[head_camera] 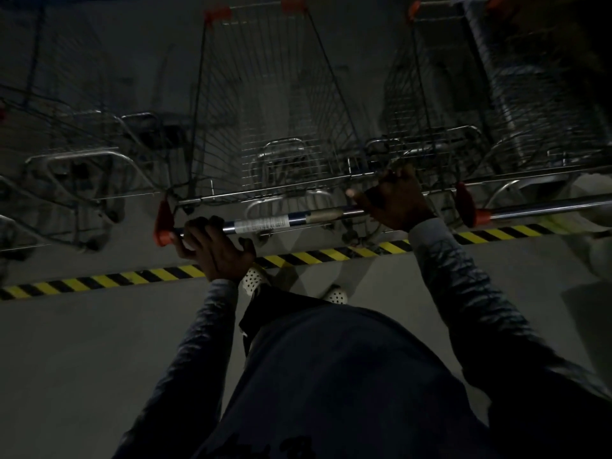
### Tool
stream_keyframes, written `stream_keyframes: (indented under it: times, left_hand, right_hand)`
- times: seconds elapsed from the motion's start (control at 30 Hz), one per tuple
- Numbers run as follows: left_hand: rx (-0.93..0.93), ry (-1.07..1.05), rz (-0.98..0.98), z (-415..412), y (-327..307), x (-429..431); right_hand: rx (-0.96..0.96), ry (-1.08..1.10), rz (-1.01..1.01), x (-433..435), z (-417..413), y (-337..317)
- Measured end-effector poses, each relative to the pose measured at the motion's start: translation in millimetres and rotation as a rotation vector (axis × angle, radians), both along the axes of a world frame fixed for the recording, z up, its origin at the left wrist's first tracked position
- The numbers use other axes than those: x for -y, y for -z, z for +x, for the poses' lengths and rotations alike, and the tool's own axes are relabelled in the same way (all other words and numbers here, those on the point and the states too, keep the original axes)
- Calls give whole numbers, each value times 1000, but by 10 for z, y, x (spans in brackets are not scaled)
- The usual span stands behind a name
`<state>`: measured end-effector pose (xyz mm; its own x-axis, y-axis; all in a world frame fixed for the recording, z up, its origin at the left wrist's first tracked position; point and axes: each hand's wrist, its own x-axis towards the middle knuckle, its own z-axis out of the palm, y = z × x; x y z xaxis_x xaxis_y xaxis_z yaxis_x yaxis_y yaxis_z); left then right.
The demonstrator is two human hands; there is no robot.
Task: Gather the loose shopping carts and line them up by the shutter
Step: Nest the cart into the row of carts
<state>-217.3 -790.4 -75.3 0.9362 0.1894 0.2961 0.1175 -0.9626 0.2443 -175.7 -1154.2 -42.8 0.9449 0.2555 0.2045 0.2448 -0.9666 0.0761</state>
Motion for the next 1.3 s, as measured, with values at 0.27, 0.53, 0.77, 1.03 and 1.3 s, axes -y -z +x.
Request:
stream_keyframes:
  times: [0.27, 0.53, 0.77, 1.03, 1.3]
  left_hand:
    - [-118, 14, -104, -156, 19, 88]
    - [-123, 26, -82, -196, -8, 142]
    - [-192, 56, -9, -85, -301, 240]
    - [-210, 112, 15, 62, -582, 478]
    - [-228, 200, 33, -14, -597, 353]
  right_hand:
    - [-99, 9, 54, -29, -50, -130]
    - [-63, 23, -31, 11, -155, -114]
    - [-140, 50, 84, 106, -173, -273]
    - [-177, 159, -45, 226, -249, -350]
    - [-262, 219, 130, 78, -551, -612]
